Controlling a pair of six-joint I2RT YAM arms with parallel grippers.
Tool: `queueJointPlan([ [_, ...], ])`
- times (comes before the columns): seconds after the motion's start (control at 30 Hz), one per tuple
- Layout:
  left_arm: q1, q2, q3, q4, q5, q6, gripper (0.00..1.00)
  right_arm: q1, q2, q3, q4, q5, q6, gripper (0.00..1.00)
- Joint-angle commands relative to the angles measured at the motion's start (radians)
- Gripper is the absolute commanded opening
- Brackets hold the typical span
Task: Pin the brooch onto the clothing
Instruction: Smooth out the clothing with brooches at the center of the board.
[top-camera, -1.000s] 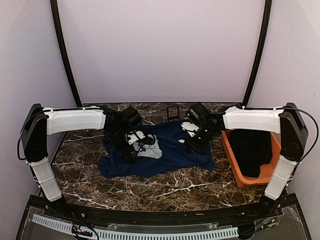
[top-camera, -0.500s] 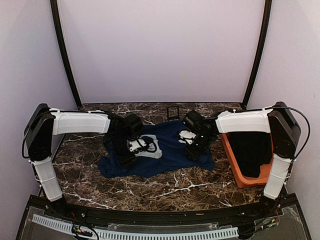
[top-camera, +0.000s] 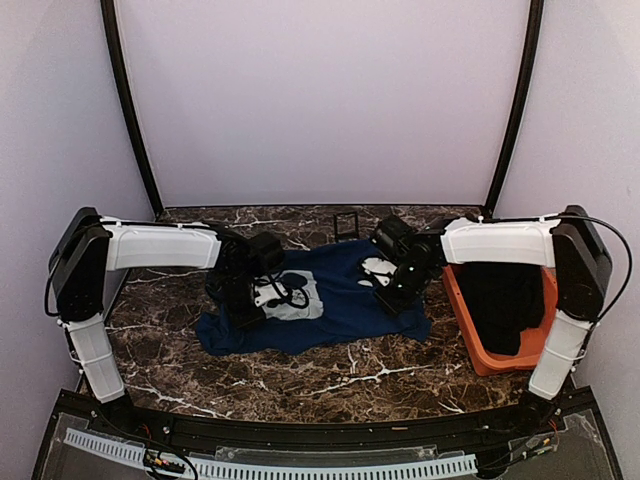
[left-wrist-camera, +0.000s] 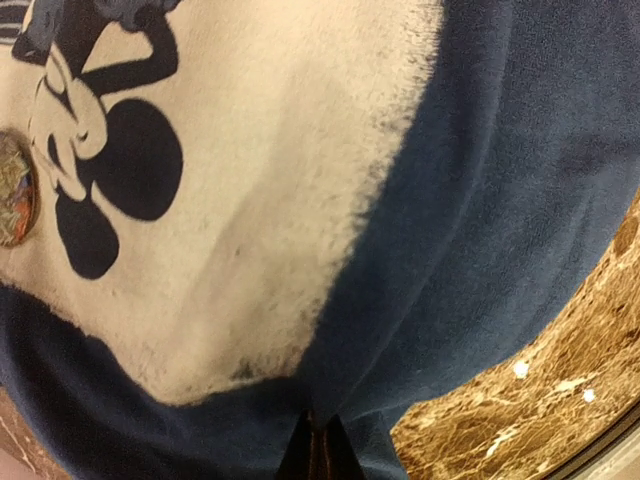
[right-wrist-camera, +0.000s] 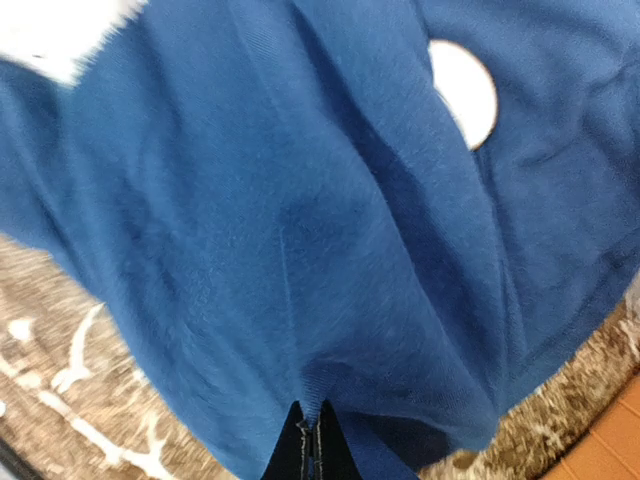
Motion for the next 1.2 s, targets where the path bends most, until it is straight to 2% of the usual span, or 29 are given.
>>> queueJointPlan([
  [0.0,-0.003,-0.086,-0.019,-0.099,-0.109,-0.018,0.01,0.019,-0.124,-0.009,-0.059,-0.072,-0.022,0.00],
  [0.17,-0.004,-0.114,-0.023,-0.161,-0.170,-0.033,0.01,0.048,-0.134,-0.043,-0.127,-0.122,-0.075,0.00],
  [0.4,-0.009,-0.116,-0.022,-0.256,-0.182,-0.048,0.01,0.103,-0.039,-0.095,-0.158,-0.203,-0.084,0.00],
  [0.53,-0.013,-0.100,-0.038,-0.269,-0.175,-0.049,0.01,0.117,-0.004,-0.079,-0.183,-0.211,-0.085,0.10],
  [0.7,-0.028,-0.057,-0.044,-0.275,-0.181,-0.056,0.01,0.108,-0.066,-0.035,-0.181,-0.161,-0.066,0.36],
  [0.77,-0.031,-0.040,-0.033,-0.287,-0.204,-0.065,0.09,0.091,-0.091,-0.012,-0.177,-0.153,-0.058,0.39],
  [0.8,-0.032,-0.034,-0.029,-0.290,-0.213,-0.067,0.18,0.077,-0.101,-0.003,-0.168,-0.148,-0.053,0.41],
  [0.9,-0.033,-0.049,-0.017,-0.299,-0.239,-0.073,0.23,0.030,-0.121,0.014,-0.138,-0.115,-0.026,0.43],
  [1.0,-0.033,-0.085,0.004,-0.309,-0.276,-0.081,0.38,-0.018,-0.116,0.023,-0.095,-0.048,0.011,0.44],
  [1.07,-0.033,-0.124,0.028,-0.296,-0.275,-0.081,0.43,-0.050,-0.091,0.033,-0.062,-0.018,0.032,0.44],
  [1.1,-0.033,-0.150,0.048,-0.287,-0.270,-0.079,0.48,-0.063,-0.076,0.039,-0.046,0.013,0.037,0.44],
  [1.17,-0.033,-0.184,0.081,-0.253,-0.241,-0.077,0.50,-0.082,-0.041,0.057,-0.019,0.058,0.046,0.44],
])
